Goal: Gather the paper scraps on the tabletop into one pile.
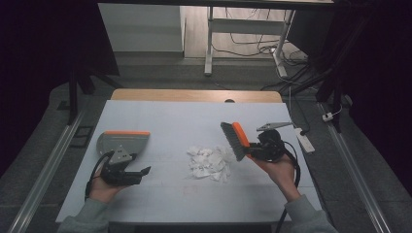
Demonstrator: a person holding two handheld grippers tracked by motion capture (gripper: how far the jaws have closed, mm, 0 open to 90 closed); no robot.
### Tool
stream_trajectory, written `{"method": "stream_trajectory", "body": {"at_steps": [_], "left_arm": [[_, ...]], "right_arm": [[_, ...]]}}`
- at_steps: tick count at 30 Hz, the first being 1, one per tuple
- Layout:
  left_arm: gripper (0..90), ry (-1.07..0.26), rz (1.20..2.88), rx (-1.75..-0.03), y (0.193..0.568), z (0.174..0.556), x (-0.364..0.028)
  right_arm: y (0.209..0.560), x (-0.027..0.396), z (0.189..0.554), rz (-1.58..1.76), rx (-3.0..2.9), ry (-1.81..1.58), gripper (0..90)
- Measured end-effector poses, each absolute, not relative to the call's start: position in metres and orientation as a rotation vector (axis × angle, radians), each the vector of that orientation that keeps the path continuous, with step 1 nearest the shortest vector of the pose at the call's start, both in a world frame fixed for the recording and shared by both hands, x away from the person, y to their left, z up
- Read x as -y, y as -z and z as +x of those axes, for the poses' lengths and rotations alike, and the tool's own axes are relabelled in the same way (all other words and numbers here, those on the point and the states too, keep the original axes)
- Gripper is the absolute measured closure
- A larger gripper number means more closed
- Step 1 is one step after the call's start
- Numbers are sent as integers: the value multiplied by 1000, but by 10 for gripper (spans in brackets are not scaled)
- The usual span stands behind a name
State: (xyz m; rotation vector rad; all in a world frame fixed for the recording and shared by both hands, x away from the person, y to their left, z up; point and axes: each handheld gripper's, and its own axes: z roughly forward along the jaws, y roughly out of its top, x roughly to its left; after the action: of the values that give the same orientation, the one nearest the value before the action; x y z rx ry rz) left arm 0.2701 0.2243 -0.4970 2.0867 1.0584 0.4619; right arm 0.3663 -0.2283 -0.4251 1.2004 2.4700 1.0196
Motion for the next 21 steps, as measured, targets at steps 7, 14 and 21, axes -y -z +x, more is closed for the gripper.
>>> {"method": "stream_trajectory", "body": {"at_steps": [7,14,21], "left_arm": [[274,-461,2089,-1055,497,270,-224],[274,-462,2081,-1059,497,270,-225],[274,-459,2078,-1055,496,269,-224]], "right_arm": [[444,216,394,1238,-2479,-921,709],[451,206,391,1227,-2527,-1001,709],[416,231,359,1144,-2393,-1175,709]]}}
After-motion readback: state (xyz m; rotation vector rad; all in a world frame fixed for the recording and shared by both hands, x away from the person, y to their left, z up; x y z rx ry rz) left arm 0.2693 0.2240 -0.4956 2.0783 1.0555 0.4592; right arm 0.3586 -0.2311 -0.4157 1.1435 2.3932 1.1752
